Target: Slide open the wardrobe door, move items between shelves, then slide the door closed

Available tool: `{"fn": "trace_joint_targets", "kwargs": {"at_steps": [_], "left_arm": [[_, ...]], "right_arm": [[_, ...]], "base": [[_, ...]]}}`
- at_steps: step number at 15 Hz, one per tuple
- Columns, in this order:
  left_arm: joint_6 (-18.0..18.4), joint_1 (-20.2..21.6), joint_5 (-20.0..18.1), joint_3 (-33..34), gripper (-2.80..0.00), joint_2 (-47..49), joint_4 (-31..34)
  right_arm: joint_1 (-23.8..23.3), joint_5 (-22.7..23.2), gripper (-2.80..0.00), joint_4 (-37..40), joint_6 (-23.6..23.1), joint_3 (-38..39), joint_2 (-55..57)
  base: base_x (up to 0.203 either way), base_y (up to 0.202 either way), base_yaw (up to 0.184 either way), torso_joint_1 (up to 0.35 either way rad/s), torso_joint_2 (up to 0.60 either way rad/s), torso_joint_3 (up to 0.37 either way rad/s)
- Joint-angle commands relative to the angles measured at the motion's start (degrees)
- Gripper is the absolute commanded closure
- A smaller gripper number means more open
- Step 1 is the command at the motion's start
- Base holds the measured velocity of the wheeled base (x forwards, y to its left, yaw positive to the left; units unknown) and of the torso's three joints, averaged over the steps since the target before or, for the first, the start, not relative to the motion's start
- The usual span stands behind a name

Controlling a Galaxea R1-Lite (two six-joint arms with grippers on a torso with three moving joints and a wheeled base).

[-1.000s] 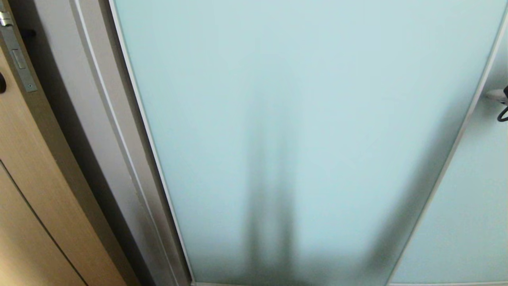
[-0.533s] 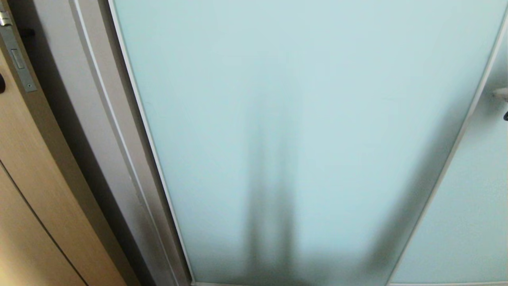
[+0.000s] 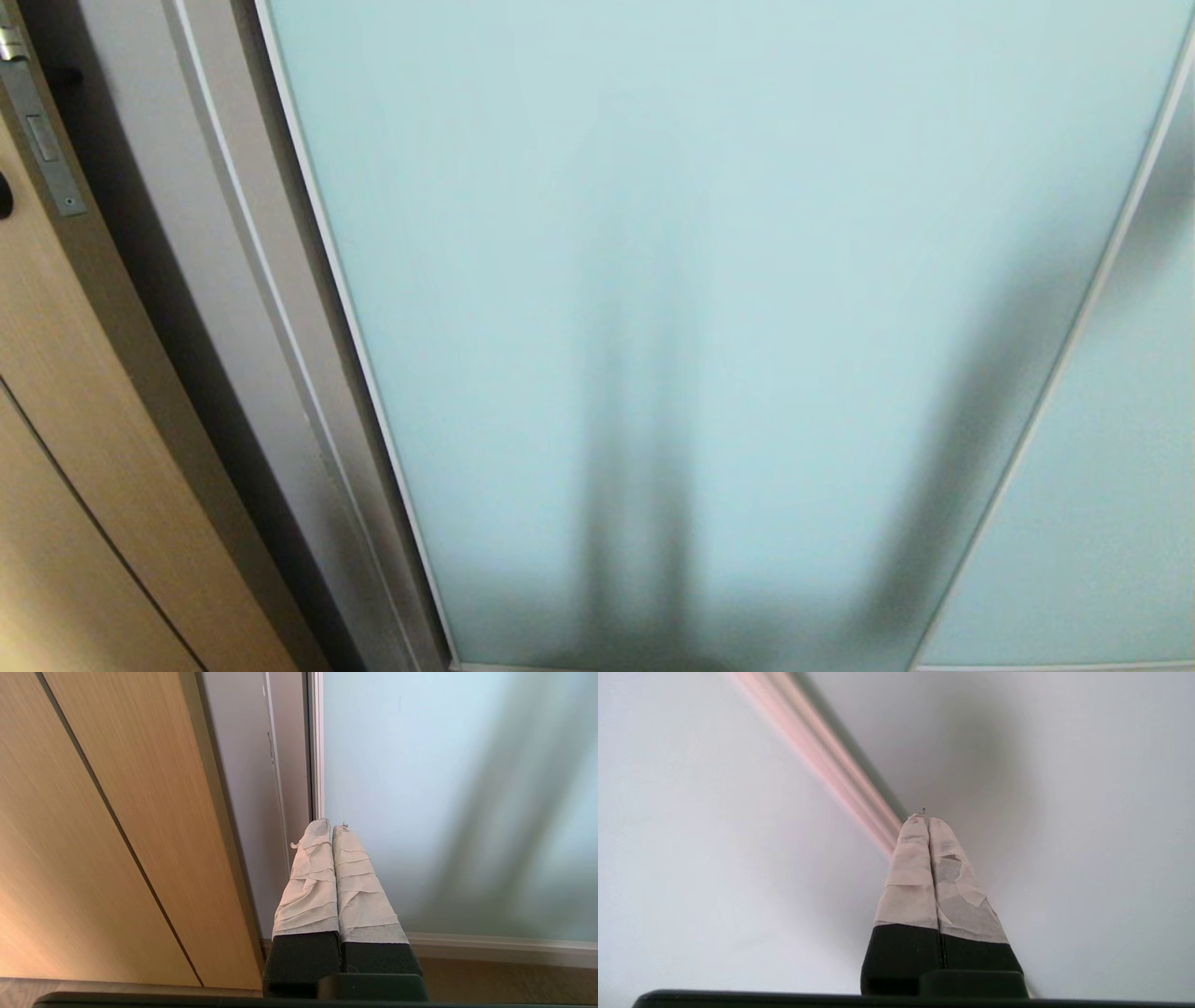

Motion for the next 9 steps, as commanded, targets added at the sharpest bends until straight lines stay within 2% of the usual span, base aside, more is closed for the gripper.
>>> {"fn": "trace_joint_targets", "kwargs": {"at_steps": [1, 2, 4, 7, 9], "left_arm": [[0.04, 0.02, 0.0, 0.09, 0.0, 0.08, 0.05], [0.04, 0.02, 0.0, 0.09, 0.0, 0.08, 0.04], [0.04, 0.02, 0.0, 0.09, 0.0, 0.08, 0.06], [0.04, 0.02, 0.0, 0.09, 0.0, 0.08, 0.06], [0.04, 0.02, 0.0, 0.09, 0.0, 0.08, 0.01]], "right_arm": [[-0.29, -1.62, 0.0, -0.03, -5.33, 8.22, -13.73], [0.5, -2.77, 0.0, -0.03, -9.76, 12.74, -18.18], [5.25, -5.69, 0.0, -0.04, -19.24, 22.38, -28.09], [19.21, -13.21, 0.0, 0.07, -28.17, 36.23, -43.15], [25.59, -18.12, 0.0, 1.15, -32.48, 46.91, -52.79]], "base": [[0.0, 0.0, 0.0, 0.0, 0.0, 0.0], [0.0, 0.0, 0.0, 0.0, 0.0, 0.0], [0.0, 0.0, 0.0, 0.0, 0.0, 0.0], [0.0, 0.0, 0.0, 0.0, 0.0, 0.0], [0.0, 0.0, 0.0, 0.0, 0.0, 0.0]]}}
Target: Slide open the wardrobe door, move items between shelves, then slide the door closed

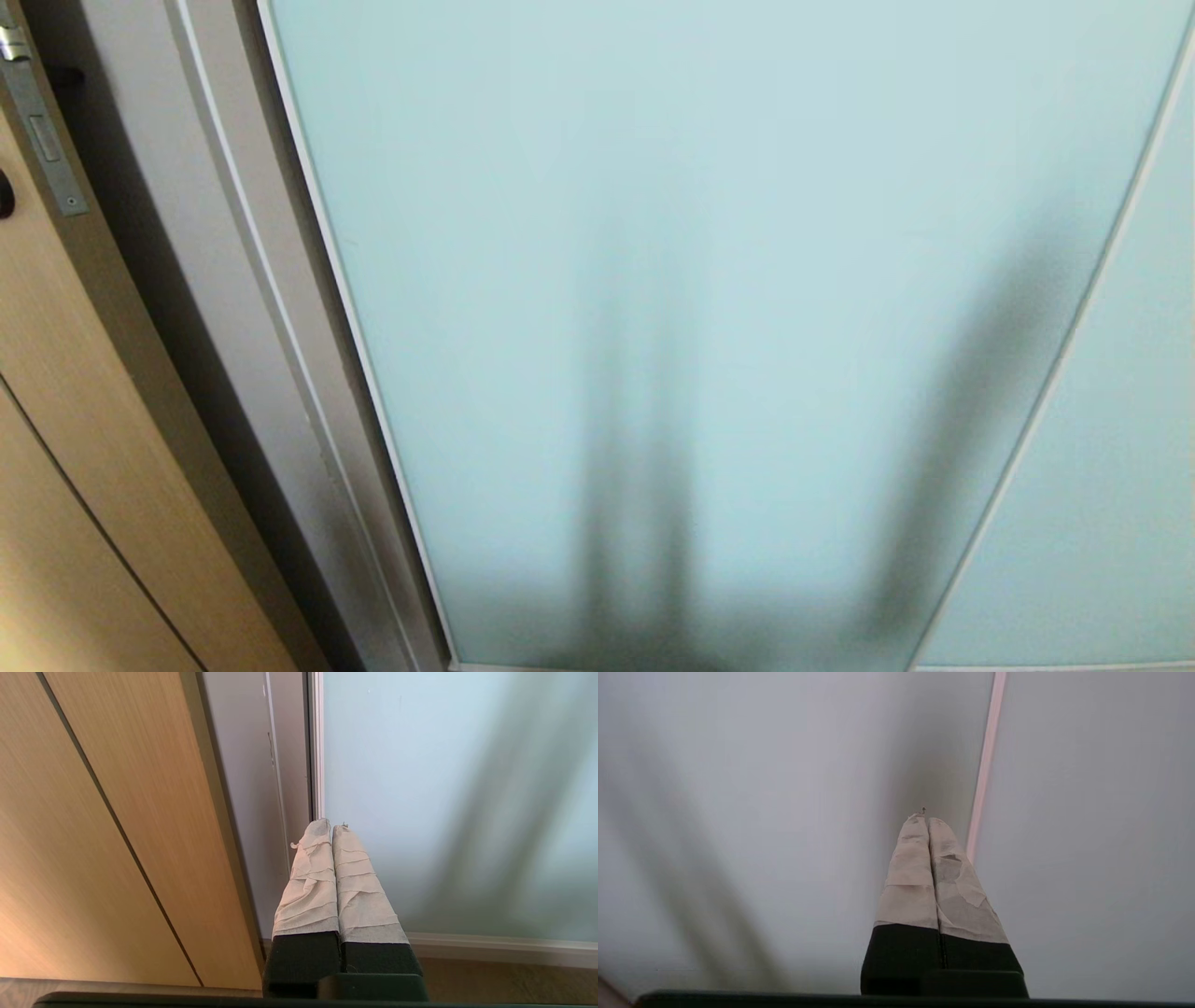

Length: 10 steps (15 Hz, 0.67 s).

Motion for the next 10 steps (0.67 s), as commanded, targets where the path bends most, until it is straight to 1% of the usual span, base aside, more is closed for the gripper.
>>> {"fn": "trace_joint_targets", "kwargs": {"at_steps": [1, 4, 7, 8, 9, 10], "left_arm": [[0.01, 0.02, 0.0, 0.09, 0.0, 0.08, 0.02], [0.01, 0.02, 0.0, 0.09, 0.0, 0.08, 0.02], [0.01, 0.02, 0.0, 0.09, 0.0, 0.08, 0.02], [0.01, 0.02, 0.0, 0.09, 0.0, 0.08, -0.07], [0.01, 0.02, 0.0, 0.09, 0.0, 0.08, 0.01], [-0.08, 0.02, 0.0, 0.09, 0.0, 0.08, -0.07]], "right_arm": [[6.74, -3.9, 0.0, 1.86, -3.35, 12.1, -16.92], [10.21, -6.36, 0.0, 9.66, -4.51, 21.58, -30.63], [11.84, -7.03, 0.0, 21.39, -4.75, 26.31, -42.0], [12.14, -7.17, 0.0, 24.23, -4.69, 28.86, -44.2], [12.34, -7.71, 0.0, 24.12, -4.28, 31.79, -44.77], [12.45, -8.66, 0.0, 23.13, -1.71, 33.6, -44.81]], "base": [[0.0, 0.0, 0.0, 0.0, 0.0, 0.0], [0.0, 0.0, 0.0, 0.0, 0.0, 0.0], [0.0, 0.0, 0.0, 0.0, 0.0, 0.0], [0.0, 0.0, 0.0, 0.0, 0.0, 0.0], [0.0, 0.0, 0.0, 0.0, 0.0, 0.0], [0.0, 0.0, 0.0, 0.0, 0.0, 0.0]]}}
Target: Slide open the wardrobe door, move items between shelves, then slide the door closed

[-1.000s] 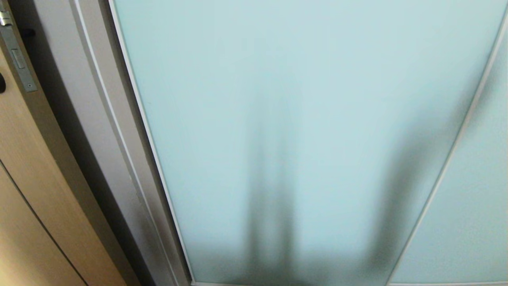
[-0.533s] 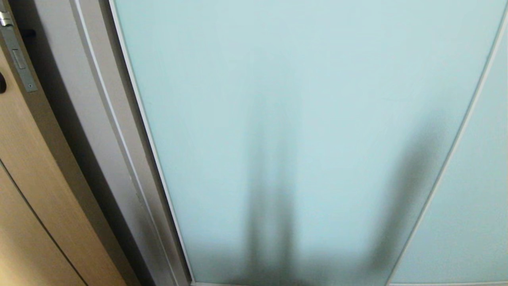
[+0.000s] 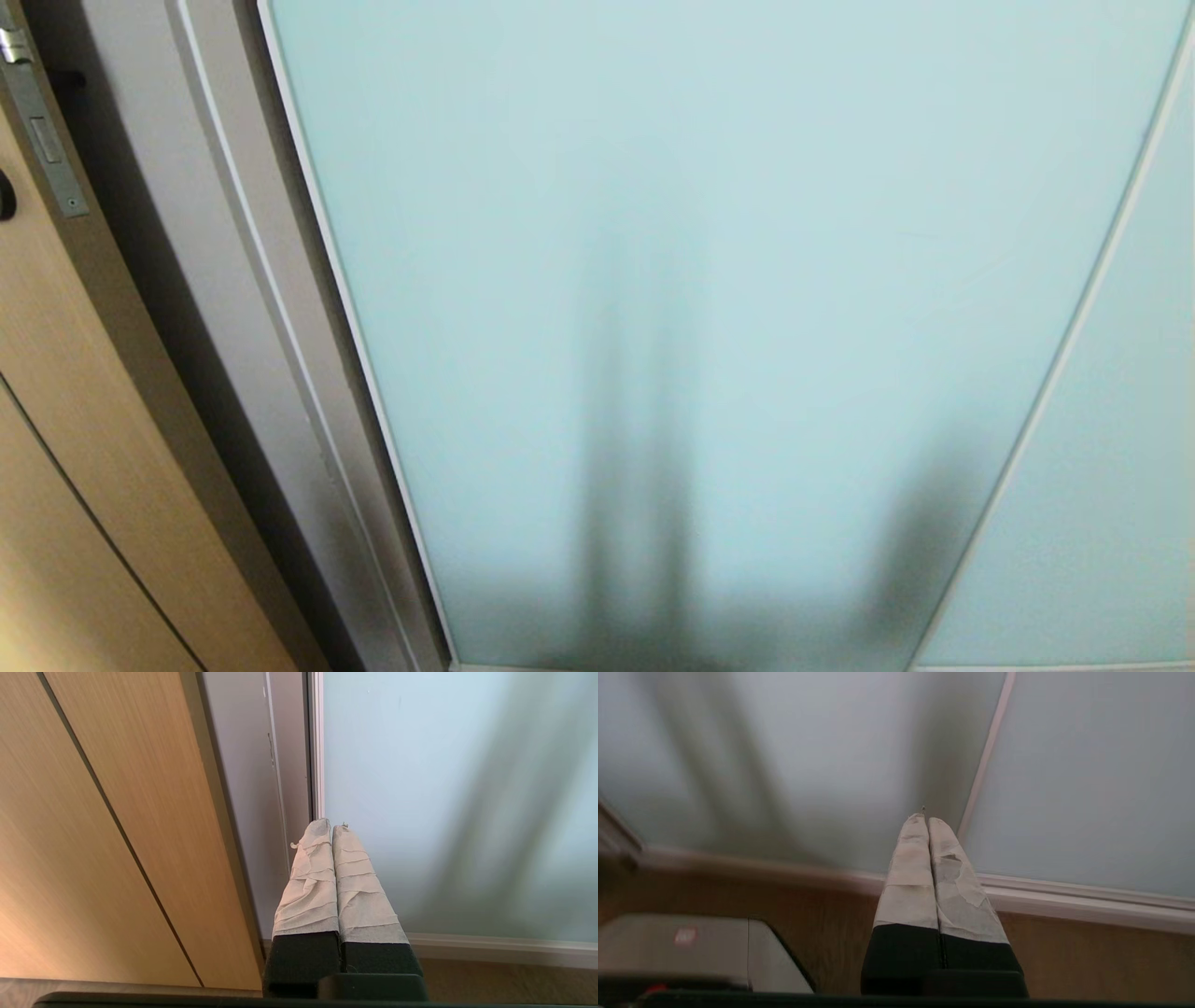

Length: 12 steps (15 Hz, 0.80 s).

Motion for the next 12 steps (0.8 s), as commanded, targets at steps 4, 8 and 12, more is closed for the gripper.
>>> {"fn": "trace_joint_targets", "kwargs": {"at_steps": [4, 8, 12], "left_arm": [[-0.03, 0.02, 0.0, 0.09, 0.0, 0.08, -0.05], [-0.03, 0.02, 0.0, 0.09, 0.0, 0.08, 0.01], [-0.03, 0.02, 0.0, 0.09, 0.0, 0.08, -0.05]], "right_arm": [[0.36, -0.95, 0.0, -11.44, -0.71, 7.38, -4.08], [0.36, -0.79, 0.0, -15.61, -2.44, 9.28, -4.09], [0.36, -0.83, 0.0, -15.38, -1.23, 9.28, -4.09]], "base": [[0.0, 0.0, 0.0, 0.0, 0.0, 0.0], [0.0, 0.0, 0.0, 0.0, 0.0, 0.0], [0.0, 0.0, 0.0, 0.0, 0.0, 0.0]]}}
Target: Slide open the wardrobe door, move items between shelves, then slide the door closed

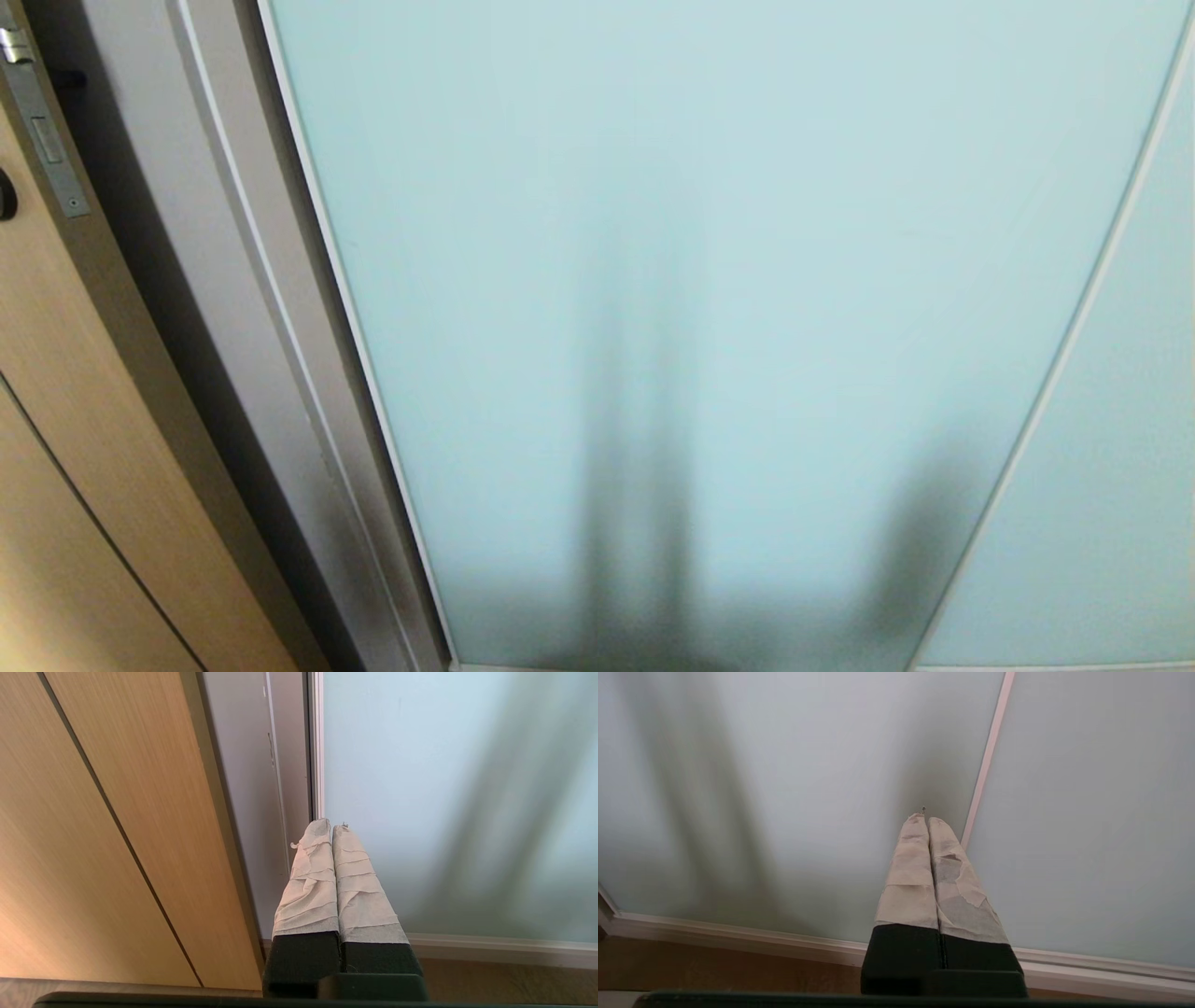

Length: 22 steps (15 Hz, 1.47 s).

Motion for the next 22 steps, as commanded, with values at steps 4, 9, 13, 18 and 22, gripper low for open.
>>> {"fn": "trace_joint_targets", "kwargs": {"at_steps": [4, 9, 13, 18, 22], "left_arm": [[-0.17, 0.02, 0.26, 0.09, 0.0, 0.08, -0.02], [-1.66, 0.02, 1.84, 0.0, 0.0, 0.08, -0.02], [-2.1, 0.02, 1.67, 0.09, 0.0, 0.08, -0.11], [-2.1, 0.02, 1.67, 0.09, 0.0, 0.08, -0.11], [-2.1, 0.02, 1.67, 0.09, 0.0, 0.08, -0.11]], "right_arm": [[0.01, -0.16, 0.0, 0.12, 0.8, 0.02, 0.01], [0.01, 0.08, 0.0, -0.15, 0.83, 0.02, 0.19], [0.01, -0.27, 0.0, 0.0, 2.13, 0.05, 0.07], [0.01, -0.22, 0.0, -0.21, 2.38, 0.02, 0.11], [0.01, -0.22, 0.0, -0.18, 2.87, 0.02, 0.05]], "base": [[0.0, 0.0, 0.0, 0.0, 0.0, 0.0], [0.0, 0.0, 0.0, 0.0, 0.0, 0.0], [0.0, 0.0, 0.0, 0.0, 0.0, 0.0], [0.0, 0.0, 0.0, 0.0, 0.0, 0.0], [0.0, 0.0, 0.0, 0.0, 0.0, 0.0]]}}
